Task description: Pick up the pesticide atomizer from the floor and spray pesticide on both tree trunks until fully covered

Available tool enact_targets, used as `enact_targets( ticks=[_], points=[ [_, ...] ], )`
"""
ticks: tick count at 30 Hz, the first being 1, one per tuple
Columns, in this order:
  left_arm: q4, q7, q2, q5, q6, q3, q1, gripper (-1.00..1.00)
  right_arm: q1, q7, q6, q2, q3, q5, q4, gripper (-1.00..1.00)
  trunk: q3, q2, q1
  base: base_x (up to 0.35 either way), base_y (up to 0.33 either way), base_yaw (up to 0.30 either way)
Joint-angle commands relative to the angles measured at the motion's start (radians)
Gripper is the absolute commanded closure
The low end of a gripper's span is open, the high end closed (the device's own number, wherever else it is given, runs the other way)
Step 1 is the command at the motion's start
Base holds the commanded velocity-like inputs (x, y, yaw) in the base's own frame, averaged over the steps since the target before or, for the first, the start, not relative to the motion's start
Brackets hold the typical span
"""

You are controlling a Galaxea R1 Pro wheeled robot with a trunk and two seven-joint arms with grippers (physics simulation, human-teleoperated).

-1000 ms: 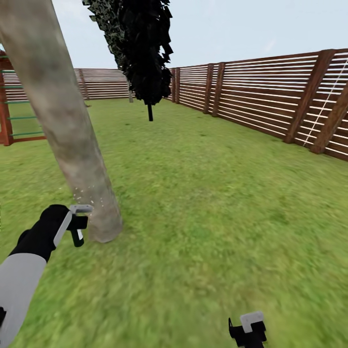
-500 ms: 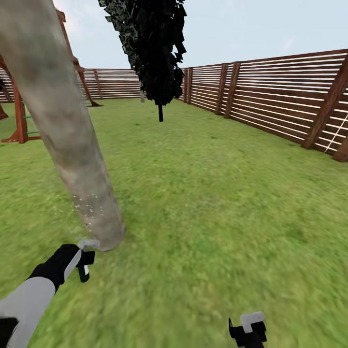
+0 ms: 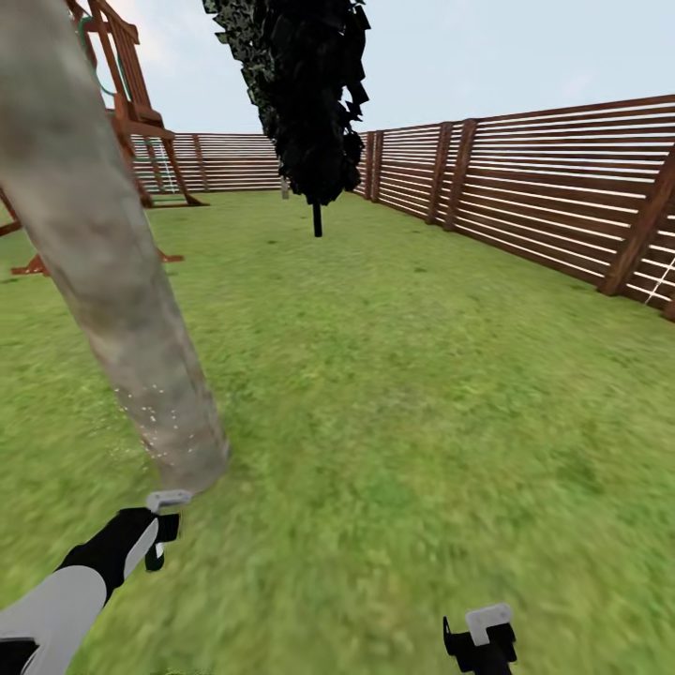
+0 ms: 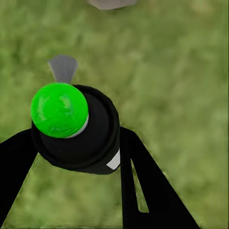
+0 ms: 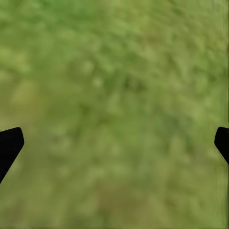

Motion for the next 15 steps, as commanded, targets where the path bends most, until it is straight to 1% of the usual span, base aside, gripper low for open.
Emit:
enact_targets(
  ticks=[1, 2, 4, 5, 8, 12, 15],
  points=[
    [0.0, 0.013, 0.002, 0.007, 0.0, 0.002, 0.0, 1.0, 0.0, 0.0, 0.0, 0.0, -0.001, 0.0, 0.0, -1.0, 0.0, 0.0, 0.0, 0.089, -0.266, 0.275],
    [0.001, 0.018, 0.003, 0.016, 0.0, 0.012, 0.0, 1.0, 0.0, 0.0, 0.0, 0.0, 0.0, 0.0, 0.0, -1.0, 0.0, 0.0, 0.0, 0.092, -0.266, 0.276],
    [0.002, 0.021, 0.004, 0.037, -0.006, 0.053, 0.001, 1.0, 0.0, 0.0, 0.0, 0.0, 0.0, 0.0, 0.0, -1.0, 0.0, 0.0, 0.0, 0.105, -0.266, 0.277],
    [0.002, 0.022, 0.004, 0.04, -0.016, 0.059, 0.001, 1.0, 0.0, 0.0, 0.0, 0.0, 0.0, 0.0, 0.0, -1.0, 0.0, 0.0, 0.0, 0.147, -0.255, 0.277],
    [0.002, 0.023, -0.005, 0.042, -0.051, 0.063, 0.002, 1.0, 0.0, 0.0, 0.0, 0.0, 0.0, 0.0, 0.0, -1.0, 0.0, 0.0, 0.0, 0.221, -0.203, 0.223],
    [0.002, 0.024, -0.01, 0.046, -0.057, 0.064, 0.002, 1.0, 0.0, 0.0, 0.0, 0.0, 0.0, 0.0, 0.0, -1.0, 0.0, 0.0, 0.0, 0.258, -0.173, 0.021],
    [0.002, 0.024, -0.011, 0.046, -0.057, 0.064, 0.002, 1.0, 0.0, 0.0, 0.0, 0.0, 0.0, 0.001, 0.0, -1.0, 0.0, 0.0, 0.0, 0.094, -0.247, 0.001]
  ],
)
